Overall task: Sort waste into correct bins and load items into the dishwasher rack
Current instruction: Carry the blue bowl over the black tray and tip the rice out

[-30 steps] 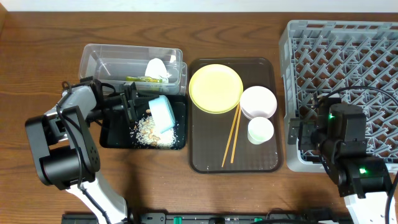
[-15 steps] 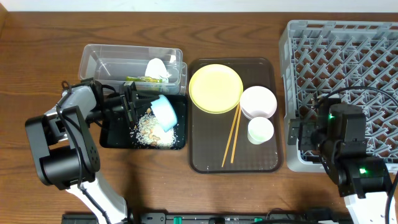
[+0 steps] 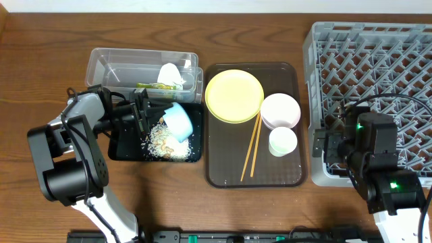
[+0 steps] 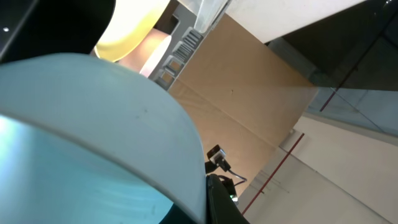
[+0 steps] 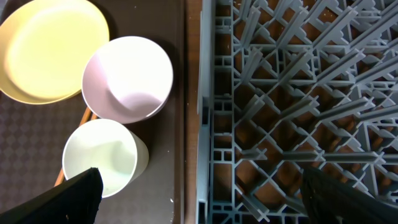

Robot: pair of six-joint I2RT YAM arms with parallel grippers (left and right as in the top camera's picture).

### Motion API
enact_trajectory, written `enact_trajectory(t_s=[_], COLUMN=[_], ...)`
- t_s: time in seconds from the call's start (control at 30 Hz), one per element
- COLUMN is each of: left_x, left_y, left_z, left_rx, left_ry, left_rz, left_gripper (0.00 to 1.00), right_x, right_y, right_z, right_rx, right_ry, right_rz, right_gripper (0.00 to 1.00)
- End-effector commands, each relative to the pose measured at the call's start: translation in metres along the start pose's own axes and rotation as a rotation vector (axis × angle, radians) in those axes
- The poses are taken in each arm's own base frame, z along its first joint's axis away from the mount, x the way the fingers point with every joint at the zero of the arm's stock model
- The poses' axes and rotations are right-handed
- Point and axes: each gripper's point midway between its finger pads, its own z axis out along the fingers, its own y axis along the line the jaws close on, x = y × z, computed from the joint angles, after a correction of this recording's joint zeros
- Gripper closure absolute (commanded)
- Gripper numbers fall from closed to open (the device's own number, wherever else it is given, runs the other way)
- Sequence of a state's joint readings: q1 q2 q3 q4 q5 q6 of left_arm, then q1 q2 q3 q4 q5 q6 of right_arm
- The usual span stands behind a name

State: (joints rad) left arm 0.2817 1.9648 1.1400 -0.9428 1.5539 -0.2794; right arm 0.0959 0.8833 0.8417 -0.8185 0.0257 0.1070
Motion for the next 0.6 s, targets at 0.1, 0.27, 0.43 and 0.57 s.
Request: enact_trajectory(t_s=[0.1, 0.27, 0.43, 0.57], left_x=[0.002, 0.024, 0.051, 0.072], left_y=[-0.003, -0.008, 0.014, 0.035], left_z=[0.001, 0.020, 0.049, 0.080], left_rx=[0.017, -0.023, -0.296, -0.533], left_ry=[0.008, 0.061, 0.102, 0.149], left_rz=[0.017, 0.175, 0.449, 0.684], left_gripper=[0.94, 0.94, 0.94, 0.94], right_x=[-0.007, -0.007, -0.007, -0.007], right_y=[0.001, 0.001, 0.001, 0.001], right_z=[-0.004, -0.004, -0.004, -0.004], right_rx=[-0.004, -0.004, -0.004, -0.003], right_ry=[-0.018, -0.018, -0.019, -0.018], right_rz=[0.010, 0.010, 0.010, 0.010], right_gripper=[0.01, 0.01, 0.01, 0.01])
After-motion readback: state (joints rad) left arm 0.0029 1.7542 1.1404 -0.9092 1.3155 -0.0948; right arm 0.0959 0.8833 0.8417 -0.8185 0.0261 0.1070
